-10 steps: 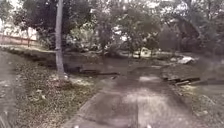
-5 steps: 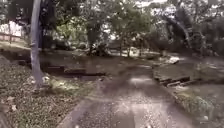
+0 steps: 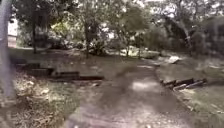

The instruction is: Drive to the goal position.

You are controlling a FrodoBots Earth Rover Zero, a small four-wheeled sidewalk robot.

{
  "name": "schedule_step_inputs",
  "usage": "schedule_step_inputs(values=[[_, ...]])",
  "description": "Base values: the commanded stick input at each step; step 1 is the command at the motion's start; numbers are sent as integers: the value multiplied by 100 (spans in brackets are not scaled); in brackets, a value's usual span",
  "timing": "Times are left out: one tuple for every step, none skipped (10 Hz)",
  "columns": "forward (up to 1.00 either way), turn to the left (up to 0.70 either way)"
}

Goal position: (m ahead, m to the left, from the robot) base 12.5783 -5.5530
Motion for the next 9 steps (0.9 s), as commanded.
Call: schedule_step_inputs(values=[[100, -40], [100, -30], [100, -1], [100, 0], [100, 0], [100, 0], [100, 0], [100, 0], [100, 0]])
